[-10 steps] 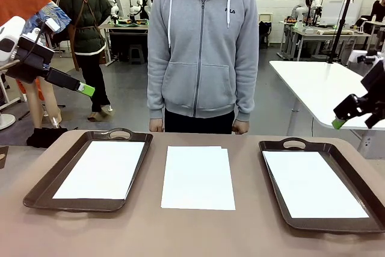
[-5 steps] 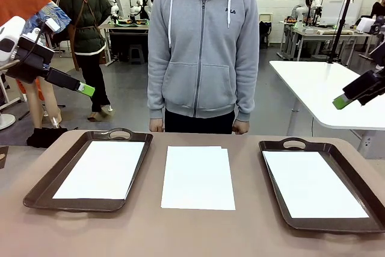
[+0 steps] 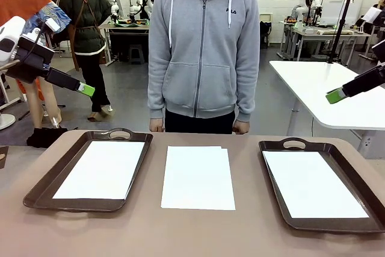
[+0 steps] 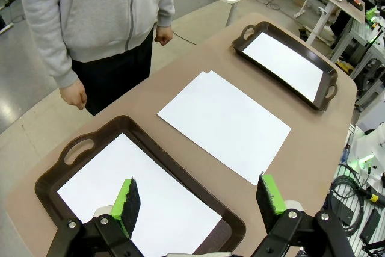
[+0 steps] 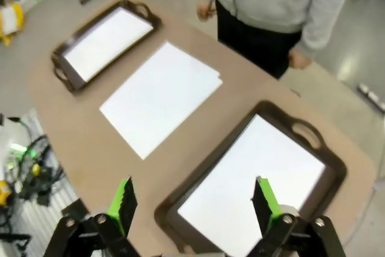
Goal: Sort the A4 documents.
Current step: Receive the A4 Paper.
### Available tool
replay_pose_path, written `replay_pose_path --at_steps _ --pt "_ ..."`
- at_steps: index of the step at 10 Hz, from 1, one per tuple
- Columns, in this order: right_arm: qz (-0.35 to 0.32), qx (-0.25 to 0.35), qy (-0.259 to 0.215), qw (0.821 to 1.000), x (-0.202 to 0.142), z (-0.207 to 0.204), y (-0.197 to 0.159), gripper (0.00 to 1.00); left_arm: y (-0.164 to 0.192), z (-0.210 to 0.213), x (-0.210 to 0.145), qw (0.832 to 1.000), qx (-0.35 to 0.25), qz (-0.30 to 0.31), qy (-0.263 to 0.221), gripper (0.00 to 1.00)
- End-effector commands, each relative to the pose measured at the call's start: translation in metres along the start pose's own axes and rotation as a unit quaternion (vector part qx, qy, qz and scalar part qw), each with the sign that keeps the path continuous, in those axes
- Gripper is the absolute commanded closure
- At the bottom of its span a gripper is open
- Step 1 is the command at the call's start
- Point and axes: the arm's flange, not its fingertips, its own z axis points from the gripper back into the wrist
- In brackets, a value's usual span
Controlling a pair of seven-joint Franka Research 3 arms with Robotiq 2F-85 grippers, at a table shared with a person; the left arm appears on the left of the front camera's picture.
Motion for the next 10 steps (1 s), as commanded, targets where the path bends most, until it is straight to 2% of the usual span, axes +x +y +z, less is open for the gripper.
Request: replay_pose_path --at_steps 1,10 --pt "0.009 0.030 -0.062 0.998 -0.0068 -0.0107 -0.0039 0.00 0.0006 0.0005 0.0000 1.000 -0.003 0.001 -0.004 0.00" --pt "0.006 0.040 -0.055 0.998 -0.0006 -0.0202 -0.0065 0.00 0.0006 0.0005 0.0000 1.000 -0.003 0.001 -0.004 0.00"
